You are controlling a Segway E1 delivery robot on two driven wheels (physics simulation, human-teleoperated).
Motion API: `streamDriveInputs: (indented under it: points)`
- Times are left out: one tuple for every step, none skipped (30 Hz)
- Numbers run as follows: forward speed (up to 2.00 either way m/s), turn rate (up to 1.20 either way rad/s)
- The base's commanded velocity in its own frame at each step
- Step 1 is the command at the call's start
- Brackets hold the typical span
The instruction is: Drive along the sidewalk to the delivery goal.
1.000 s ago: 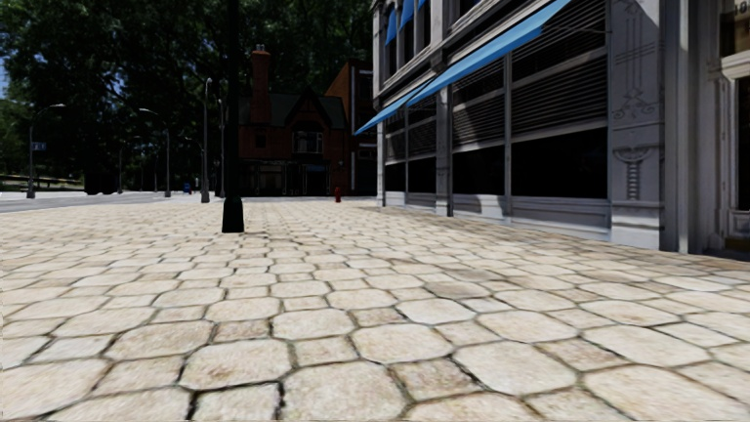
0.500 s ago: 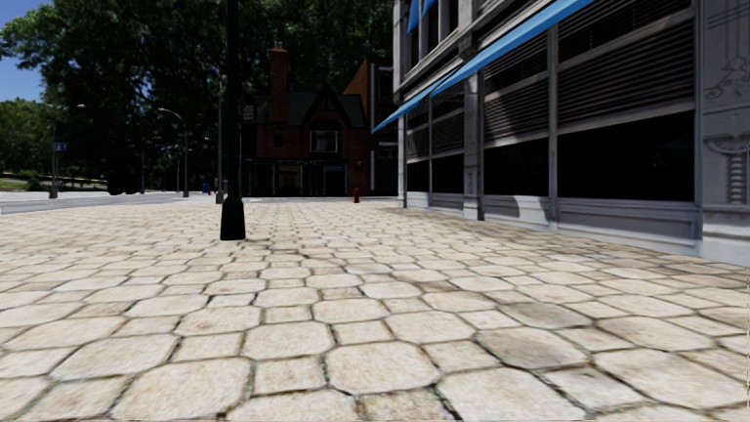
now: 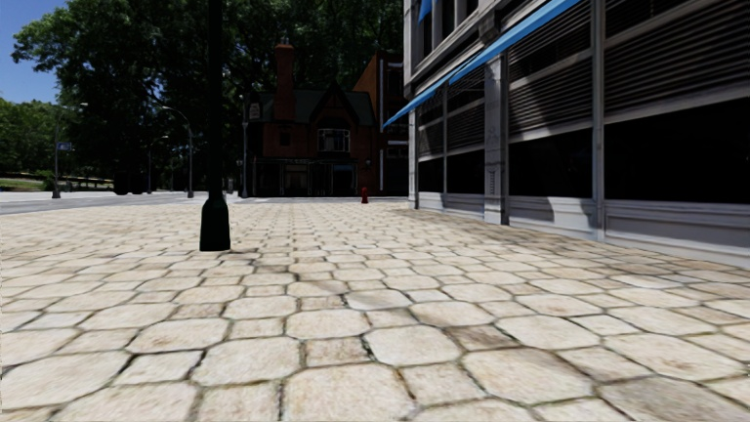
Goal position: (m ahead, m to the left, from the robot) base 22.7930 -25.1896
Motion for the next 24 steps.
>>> streamDriveInputs:
  points:
    - [2.0,0.0]
    - [2.0,0.0]
    - [2.0,0.0]
    - [2.0,0.0]
    - [2.0,0.0]
    - [2.0,0.0]
    - [2.0,0.0]
    - [2.0,0.0]
    - [2.0,0.0]
    - [2.0,0.0]
    - [2.0,0.0]
    - [2.0,0.0]
    - [2.0,0.0]
    - [2.0,0.0]
    - [2.0,0.0]
    - [2.0,0.0]
    - [2.0,0.0]
    - [2.0,0.0]
    - [2.0,0.0]
    - [2.0,0.0]
    - [2.0,0.0]
    - [2.0,0.0]
    - [2.0,0.0]
    - [2.0,0.0]
